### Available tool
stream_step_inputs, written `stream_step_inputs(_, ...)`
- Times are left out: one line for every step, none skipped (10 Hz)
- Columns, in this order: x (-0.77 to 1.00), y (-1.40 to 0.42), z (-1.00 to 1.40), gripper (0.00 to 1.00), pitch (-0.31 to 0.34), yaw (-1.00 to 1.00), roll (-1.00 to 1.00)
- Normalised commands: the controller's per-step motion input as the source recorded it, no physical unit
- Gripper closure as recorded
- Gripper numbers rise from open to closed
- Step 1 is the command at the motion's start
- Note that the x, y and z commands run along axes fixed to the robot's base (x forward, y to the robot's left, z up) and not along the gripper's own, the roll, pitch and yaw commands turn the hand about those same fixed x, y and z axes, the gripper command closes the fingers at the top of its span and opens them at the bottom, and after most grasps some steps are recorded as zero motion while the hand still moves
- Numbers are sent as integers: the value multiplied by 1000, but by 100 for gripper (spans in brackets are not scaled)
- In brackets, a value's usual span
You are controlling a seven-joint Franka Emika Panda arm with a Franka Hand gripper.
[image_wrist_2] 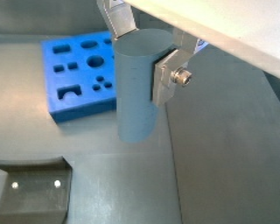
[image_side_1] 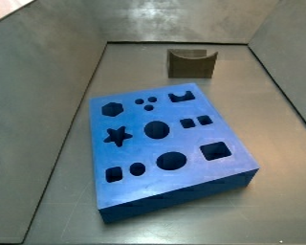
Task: Pick up the oval object. Move up. Move to above the board. Insert the oval object.
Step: Move to above the board, then insert the oval object.
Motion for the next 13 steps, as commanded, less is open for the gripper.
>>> stream_step_inputs(297,-1000,221,100,5,1000,-63)
stream_step_inputs(310,-1000,227,100,22,1000,-44)
stream_step_inputs(324,-1000,231,100,30,1000,-59)
stream_step_inputs(330,-1000,227,100,42,1000,-38)
stream_step_inputs(333,-1000,231,100,48,1000,-28)
stream_step_inputs(355,-1000,235,100,77,1000,-21)
stream_step_inputs(360,-1000,238,100,92,1000,-13)
stream_step_inputs(390,-1000,240,100,135,1000,10)
stream_step_inputs(374,-890,217,100,153,857,29)
stream_step_inputs(286,-613,151,100,152,599,57)
stream_step_inputs(211,-374,97,100,133,384,81)
stream_step_inputs(131,-196,54,100,97,189,97)
stream_step_inputs(0,0,0,100,0,20,0)
